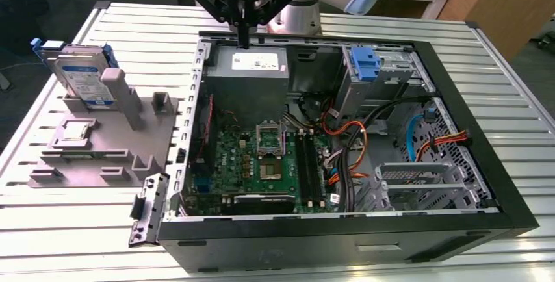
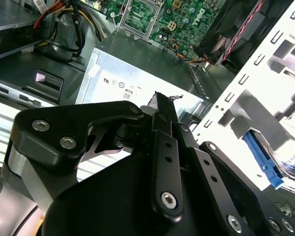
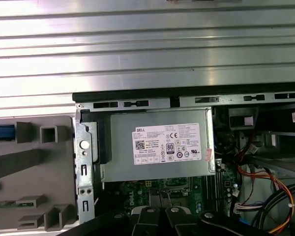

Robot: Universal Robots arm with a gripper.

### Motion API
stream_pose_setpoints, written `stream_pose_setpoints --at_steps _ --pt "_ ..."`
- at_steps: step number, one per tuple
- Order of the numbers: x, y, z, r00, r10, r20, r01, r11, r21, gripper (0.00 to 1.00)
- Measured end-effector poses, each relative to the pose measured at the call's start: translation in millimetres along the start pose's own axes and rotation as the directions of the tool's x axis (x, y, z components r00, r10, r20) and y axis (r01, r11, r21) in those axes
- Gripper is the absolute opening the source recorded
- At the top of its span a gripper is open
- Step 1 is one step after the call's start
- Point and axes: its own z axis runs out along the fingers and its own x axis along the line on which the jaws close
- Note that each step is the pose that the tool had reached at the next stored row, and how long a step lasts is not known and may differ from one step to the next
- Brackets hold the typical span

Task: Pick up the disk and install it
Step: 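Reach for the disk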

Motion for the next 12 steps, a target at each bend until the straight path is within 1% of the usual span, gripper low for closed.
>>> stream_pose_setpoints --at_steps 12 --pt "4.0 -0.3 0.4 1.0 0.0 0.0 0.0 1.0 0.0 0.1"
